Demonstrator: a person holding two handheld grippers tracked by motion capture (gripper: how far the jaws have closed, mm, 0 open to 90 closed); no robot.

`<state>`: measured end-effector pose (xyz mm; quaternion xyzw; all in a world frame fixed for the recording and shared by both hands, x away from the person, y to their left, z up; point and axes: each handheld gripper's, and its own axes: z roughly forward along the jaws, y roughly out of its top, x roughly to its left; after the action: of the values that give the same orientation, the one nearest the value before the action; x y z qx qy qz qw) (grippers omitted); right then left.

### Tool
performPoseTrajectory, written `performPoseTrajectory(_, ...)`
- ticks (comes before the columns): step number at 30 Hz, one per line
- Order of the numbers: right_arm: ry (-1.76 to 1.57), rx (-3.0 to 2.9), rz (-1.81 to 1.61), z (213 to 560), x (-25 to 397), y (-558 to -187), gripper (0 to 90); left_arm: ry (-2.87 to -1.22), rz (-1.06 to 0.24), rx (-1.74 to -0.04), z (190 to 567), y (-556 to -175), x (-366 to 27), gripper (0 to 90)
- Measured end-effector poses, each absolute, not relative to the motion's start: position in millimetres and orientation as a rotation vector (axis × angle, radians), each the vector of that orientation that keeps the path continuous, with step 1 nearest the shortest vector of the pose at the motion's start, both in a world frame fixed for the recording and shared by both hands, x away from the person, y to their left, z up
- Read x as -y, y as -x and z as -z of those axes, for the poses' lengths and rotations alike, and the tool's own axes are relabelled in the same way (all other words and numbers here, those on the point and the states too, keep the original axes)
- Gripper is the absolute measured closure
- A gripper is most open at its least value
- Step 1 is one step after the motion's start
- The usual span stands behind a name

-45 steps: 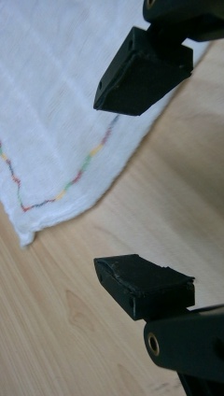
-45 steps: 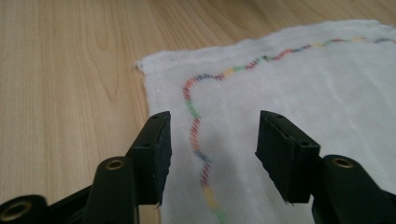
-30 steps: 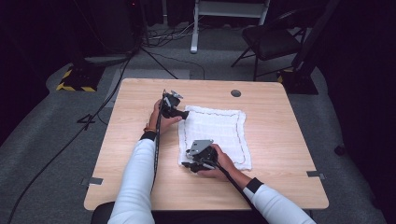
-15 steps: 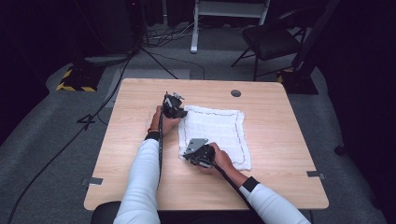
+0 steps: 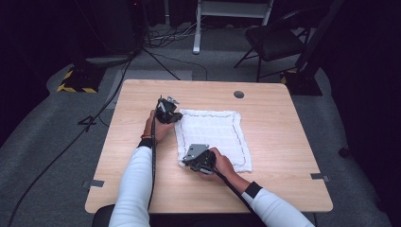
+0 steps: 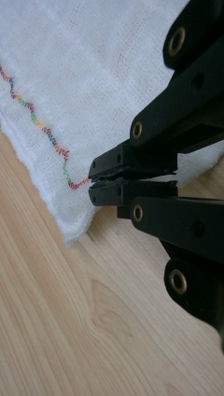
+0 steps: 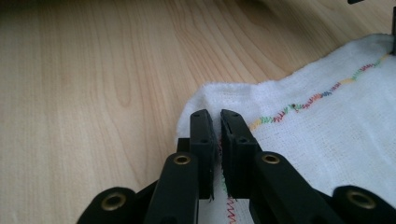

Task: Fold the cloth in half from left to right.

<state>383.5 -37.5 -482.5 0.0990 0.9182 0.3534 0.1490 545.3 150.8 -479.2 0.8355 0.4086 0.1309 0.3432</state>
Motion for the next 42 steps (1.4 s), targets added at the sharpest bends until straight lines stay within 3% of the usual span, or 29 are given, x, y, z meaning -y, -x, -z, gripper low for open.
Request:
performPoseTrajectory(9,-0.256,-2.613,-1.068,472,23,-377,84.0,-2.118,-0.380,-1.072,465,-531,-181,86.1)
performPoseTrajectory(15,-0.271,-2.579,-1.080,464,29,-379,84.0,-2.105,-0.391,-1.051,456,-532,-178,86.2)
performPoseTrajectory(42,-0.503,-2.474,-1.146,445,149,-376,84.0,-2.151,-0.374,-0.869,442,-555,-49,86.5)
